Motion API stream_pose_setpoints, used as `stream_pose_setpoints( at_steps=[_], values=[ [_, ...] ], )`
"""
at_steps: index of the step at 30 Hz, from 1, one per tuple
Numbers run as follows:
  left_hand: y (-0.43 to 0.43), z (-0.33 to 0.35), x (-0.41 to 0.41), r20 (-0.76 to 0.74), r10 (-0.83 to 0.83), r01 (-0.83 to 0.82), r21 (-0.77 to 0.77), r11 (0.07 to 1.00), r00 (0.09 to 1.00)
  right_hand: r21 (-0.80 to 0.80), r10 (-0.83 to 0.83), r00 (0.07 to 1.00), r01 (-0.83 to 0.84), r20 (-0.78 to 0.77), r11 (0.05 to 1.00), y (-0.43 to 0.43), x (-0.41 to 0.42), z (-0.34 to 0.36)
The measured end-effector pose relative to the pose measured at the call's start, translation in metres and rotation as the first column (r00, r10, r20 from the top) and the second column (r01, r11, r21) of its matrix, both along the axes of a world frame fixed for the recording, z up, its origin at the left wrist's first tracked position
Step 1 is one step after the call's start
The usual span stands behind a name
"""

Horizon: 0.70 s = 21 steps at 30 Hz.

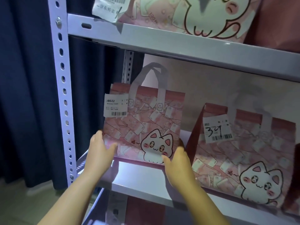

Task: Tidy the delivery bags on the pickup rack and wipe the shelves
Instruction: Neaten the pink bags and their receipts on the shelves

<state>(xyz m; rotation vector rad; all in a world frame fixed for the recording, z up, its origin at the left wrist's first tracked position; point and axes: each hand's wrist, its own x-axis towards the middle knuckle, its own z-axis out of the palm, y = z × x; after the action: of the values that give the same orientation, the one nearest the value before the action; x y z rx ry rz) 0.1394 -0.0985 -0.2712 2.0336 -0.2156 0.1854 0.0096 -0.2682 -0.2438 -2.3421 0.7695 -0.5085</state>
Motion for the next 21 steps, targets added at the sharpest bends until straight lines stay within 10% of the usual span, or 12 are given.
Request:
stream_pose_setpoints(
  at_steps=[21],
  values=[
    [0.067, 0.016, -0.175, 0.202, 0.187, -0.163, -0.13, 0.978, 0.961, 0.142, 0.171, 0.935, -0.224, 0.31, 0.964, 0.038, -0.133, -0.011]
  ],
)
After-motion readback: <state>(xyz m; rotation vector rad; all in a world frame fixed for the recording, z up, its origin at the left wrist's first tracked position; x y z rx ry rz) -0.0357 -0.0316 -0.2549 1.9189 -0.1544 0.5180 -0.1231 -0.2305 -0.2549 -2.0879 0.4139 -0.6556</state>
